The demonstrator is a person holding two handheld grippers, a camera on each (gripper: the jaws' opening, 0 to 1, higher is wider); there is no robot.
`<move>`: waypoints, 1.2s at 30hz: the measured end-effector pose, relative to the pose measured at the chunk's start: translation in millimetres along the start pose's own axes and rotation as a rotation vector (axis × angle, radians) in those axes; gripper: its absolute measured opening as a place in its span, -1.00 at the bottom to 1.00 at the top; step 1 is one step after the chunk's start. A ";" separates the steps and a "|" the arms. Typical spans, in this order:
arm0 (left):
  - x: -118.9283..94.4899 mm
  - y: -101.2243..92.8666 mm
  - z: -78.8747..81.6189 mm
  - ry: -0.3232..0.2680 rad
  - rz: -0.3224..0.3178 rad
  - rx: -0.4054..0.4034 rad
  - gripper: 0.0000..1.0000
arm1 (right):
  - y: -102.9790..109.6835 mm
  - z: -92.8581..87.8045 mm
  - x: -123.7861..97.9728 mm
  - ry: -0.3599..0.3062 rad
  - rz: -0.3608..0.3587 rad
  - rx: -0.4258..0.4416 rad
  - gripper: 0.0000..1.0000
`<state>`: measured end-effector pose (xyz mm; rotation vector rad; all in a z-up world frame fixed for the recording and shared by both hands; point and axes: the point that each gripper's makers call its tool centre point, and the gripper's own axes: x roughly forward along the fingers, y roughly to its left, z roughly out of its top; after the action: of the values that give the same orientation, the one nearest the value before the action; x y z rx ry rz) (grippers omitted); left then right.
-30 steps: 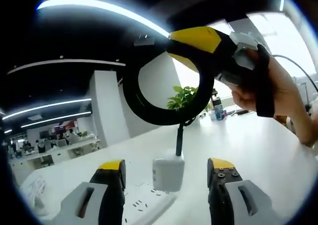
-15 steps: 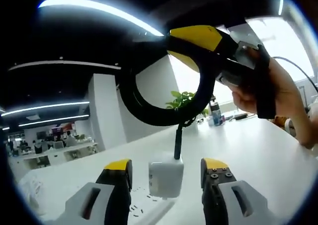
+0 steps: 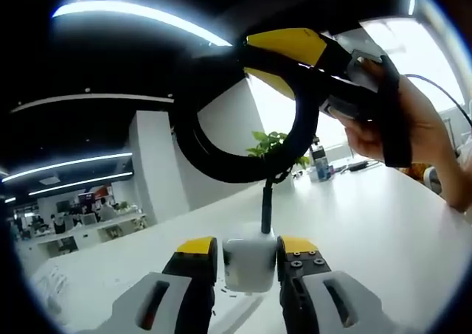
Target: Straighten the power strip on the desk, plug the charger into it
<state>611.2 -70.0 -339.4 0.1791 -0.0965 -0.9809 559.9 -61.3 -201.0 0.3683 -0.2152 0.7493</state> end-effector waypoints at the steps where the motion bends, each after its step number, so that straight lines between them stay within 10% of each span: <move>1: 1.7 0.6 1.6 -0.008 -0.003 0.005 -0.43 | 0.0 0.1 0.0 0.000 0.001 0.002 -0.91; 36: 9.9 9.2 -3.8 0.087 -0.238 0.033 -0.49 | -4.6 -5.8 12.5 0.065 -0.010 -0.033 -0.91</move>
<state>624.8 -72.8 -341.4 0.2678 -0.0113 -1.2076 572.4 -54.3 -203.5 0.3127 -0.1644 0.7454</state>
